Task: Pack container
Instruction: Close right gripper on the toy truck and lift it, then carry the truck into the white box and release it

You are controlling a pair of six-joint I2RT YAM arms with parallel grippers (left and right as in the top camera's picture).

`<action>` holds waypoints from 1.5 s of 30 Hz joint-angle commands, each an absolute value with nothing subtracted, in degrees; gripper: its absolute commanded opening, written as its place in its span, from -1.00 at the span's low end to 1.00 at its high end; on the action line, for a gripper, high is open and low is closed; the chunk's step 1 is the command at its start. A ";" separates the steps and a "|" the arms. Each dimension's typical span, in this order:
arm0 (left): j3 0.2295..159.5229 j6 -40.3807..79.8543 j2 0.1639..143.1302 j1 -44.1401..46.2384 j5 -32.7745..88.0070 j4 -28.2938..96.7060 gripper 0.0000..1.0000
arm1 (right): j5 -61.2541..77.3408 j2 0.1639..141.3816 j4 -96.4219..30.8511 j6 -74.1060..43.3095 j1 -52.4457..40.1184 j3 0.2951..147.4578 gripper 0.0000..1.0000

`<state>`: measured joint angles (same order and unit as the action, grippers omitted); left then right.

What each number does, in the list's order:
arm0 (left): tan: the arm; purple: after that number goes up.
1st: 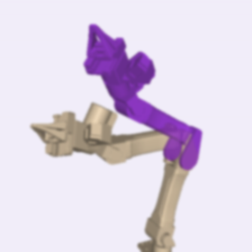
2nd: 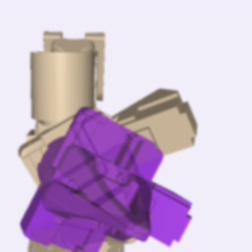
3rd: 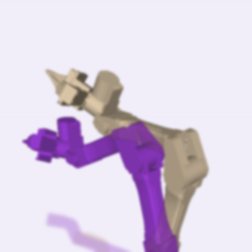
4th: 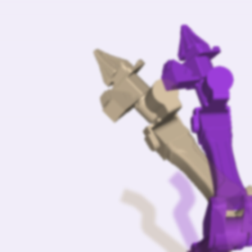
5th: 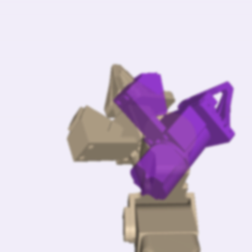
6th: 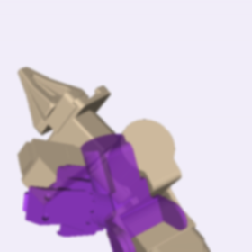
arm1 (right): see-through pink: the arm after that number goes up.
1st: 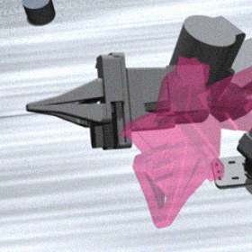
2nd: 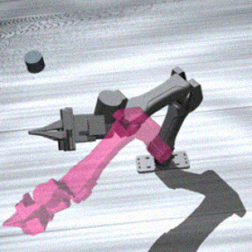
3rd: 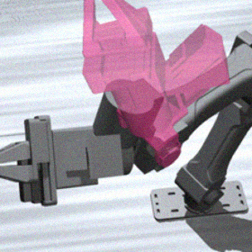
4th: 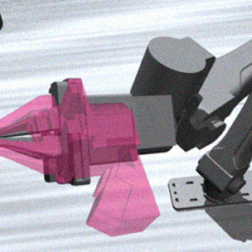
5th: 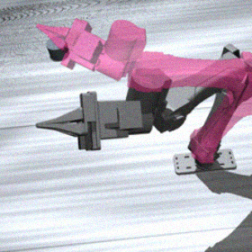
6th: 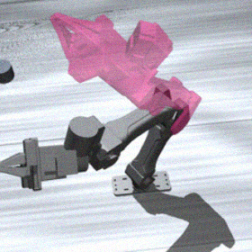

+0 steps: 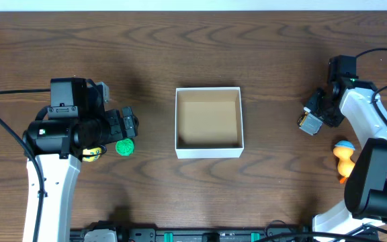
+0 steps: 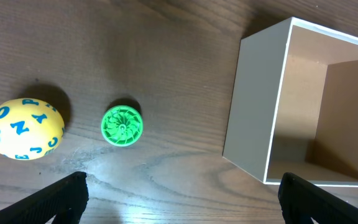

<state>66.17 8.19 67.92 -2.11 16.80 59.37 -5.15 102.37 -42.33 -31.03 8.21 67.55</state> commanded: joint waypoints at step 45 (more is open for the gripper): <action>67.26 8.71 67.72 -2.24 17.54 59.55 0.96 | -1.04 93.19 -42.00 -24.32 -31.77 77.84 -0.98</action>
